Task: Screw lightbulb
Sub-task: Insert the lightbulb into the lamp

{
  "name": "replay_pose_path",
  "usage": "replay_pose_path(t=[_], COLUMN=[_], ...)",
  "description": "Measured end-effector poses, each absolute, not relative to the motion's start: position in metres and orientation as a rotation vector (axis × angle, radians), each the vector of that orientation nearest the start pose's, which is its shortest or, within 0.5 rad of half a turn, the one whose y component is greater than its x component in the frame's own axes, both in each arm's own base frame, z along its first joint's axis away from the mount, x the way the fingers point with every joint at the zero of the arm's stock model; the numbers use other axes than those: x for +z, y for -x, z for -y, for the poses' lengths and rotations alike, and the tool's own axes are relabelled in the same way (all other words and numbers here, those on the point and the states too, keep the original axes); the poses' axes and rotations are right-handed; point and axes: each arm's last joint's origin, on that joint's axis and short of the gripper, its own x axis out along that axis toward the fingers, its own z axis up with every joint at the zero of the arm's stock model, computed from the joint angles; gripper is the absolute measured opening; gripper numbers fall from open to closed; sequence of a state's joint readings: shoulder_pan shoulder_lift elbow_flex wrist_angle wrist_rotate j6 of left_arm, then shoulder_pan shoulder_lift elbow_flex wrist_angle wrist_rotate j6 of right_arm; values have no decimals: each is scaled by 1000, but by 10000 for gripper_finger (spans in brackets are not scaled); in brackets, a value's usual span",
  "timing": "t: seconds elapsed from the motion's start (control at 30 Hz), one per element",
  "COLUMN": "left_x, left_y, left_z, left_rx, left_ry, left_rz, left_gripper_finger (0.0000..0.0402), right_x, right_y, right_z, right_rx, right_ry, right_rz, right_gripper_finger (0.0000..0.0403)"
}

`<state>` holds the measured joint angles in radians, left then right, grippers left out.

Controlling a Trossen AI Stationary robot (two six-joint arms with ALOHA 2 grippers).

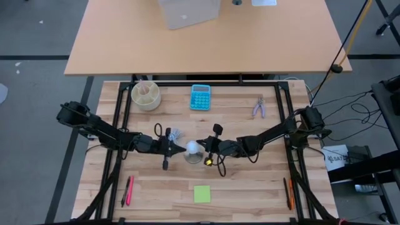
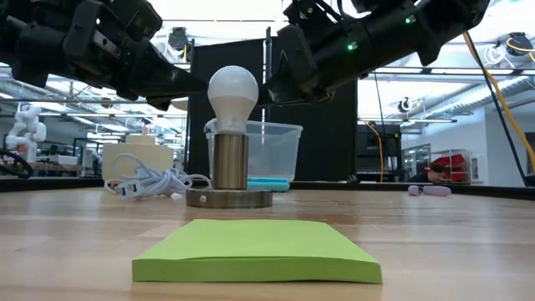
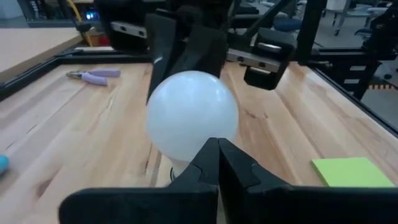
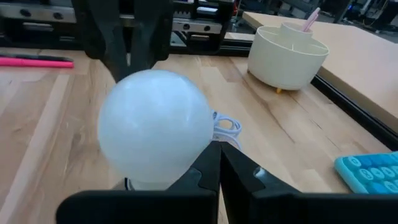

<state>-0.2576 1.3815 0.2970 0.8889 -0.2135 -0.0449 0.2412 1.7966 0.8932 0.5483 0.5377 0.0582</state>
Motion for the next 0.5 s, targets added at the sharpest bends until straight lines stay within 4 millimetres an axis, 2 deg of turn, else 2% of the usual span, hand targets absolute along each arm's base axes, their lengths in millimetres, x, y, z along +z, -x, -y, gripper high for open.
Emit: replay_pose_path(t=[0.5], left_x=[150], left_y=[-225], left_z=[42], left_rx=[219], left_ry=[16], left_rz=[-239], left_gripper_finger=[0], right_x=[163], right_y=[-350], right_z=[-87], right_rx=[-180], right_ry=[133], right_rz=[-447], right_gripper_finger=[0])
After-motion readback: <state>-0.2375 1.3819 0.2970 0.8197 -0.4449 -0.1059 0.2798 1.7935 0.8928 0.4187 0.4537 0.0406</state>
